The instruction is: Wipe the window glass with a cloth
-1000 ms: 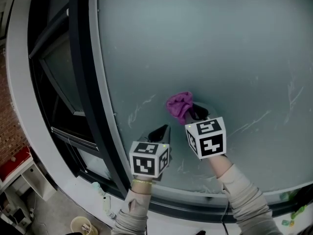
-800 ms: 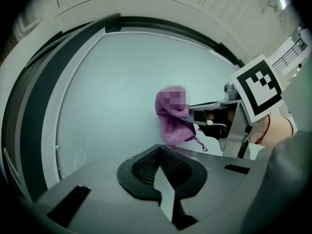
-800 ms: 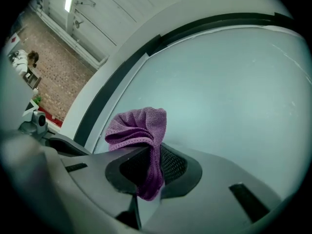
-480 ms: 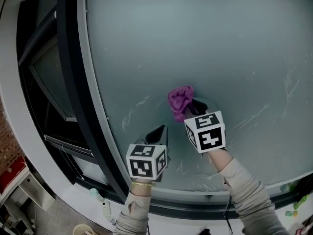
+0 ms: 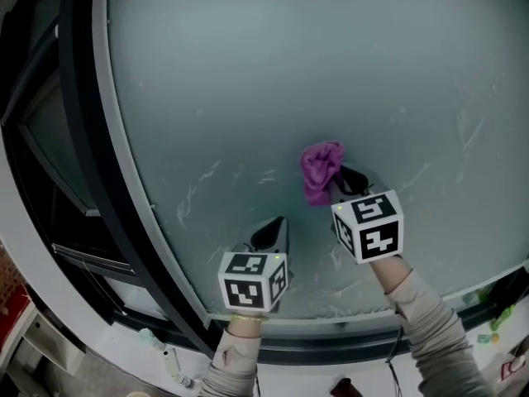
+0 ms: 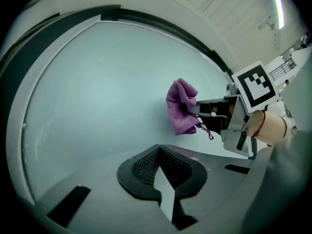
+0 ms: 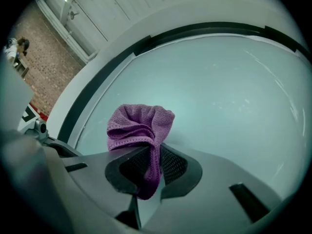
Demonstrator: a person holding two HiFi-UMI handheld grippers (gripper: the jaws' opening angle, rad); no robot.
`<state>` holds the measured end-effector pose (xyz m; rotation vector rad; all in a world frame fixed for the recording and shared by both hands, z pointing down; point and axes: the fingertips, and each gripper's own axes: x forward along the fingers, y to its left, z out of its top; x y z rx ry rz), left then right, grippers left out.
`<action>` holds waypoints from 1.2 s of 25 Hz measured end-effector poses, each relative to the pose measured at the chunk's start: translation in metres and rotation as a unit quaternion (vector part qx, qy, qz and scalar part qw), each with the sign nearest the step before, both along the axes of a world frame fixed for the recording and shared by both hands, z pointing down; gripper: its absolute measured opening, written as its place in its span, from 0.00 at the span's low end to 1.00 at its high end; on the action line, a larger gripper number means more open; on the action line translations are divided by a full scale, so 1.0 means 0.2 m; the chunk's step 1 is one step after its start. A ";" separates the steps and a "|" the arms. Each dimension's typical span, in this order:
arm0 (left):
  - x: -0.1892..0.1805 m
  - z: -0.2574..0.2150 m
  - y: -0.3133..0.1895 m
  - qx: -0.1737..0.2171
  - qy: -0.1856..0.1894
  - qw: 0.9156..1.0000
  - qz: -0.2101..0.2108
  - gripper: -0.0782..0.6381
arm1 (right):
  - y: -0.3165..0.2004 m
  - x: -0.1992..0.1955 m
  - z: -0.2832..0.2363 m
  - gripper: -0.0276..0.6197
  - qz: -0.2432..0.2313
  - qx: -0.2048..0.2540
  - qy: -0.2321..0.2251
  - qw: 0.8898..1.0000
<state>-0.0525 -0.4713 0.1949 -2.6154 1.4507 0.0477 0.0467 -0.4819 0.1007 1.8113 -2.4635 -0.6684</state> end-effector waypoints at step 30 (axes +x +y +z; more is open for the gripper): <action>0.37 0.27 -0.01 -0.041 0.019 0.996 0.077 0.12 | 0.17 0.97 0.08 0.12 0.194 -0.007 -0.023 0.981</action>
